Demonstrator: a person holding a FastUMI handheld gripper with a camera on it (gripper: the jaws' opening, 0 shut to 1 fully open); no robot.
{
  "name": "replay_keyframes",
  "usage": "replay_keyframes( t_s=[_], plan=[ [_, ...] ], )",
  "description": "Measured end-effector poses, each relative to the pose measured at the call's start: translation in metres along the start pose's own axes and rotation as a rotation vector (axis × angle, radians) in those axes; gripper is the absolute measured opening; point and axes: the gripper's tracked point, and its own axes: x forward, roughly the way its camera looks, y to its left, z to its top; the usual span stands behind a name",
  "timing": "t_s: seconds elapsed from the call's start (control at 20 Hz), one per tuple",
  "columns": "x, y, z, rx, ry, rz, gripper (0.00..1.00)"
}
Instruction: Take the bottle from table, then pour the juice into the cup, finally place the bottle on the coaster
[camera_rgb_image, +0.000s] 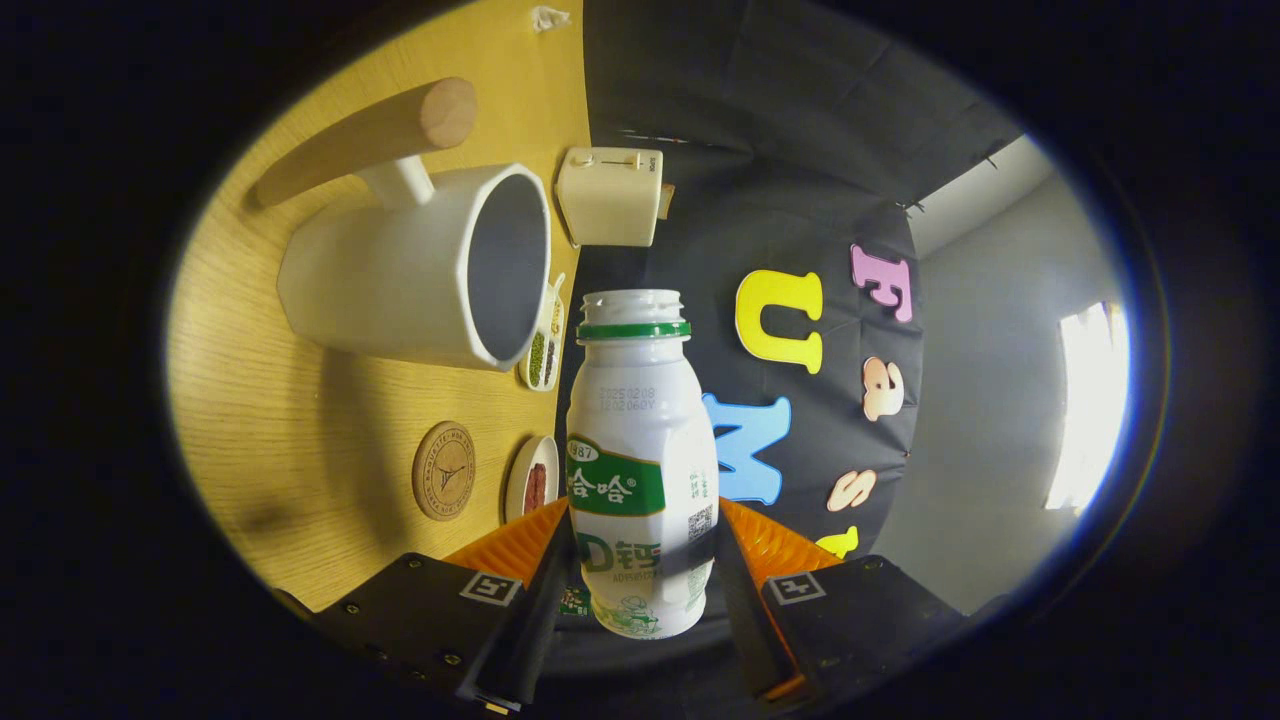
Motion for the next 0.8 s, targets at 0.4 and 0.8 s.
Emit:
replay_keyframes(
  t_s=[0.4,0.8],
  plan=[
    [0.0013,-0.0032,0.0036,-0.040,-0.020,-0.021,0.74],
    [0.0032,-0.0035,0.0038,-0.032,-0.022,-0.025,0.74]
  ],
)
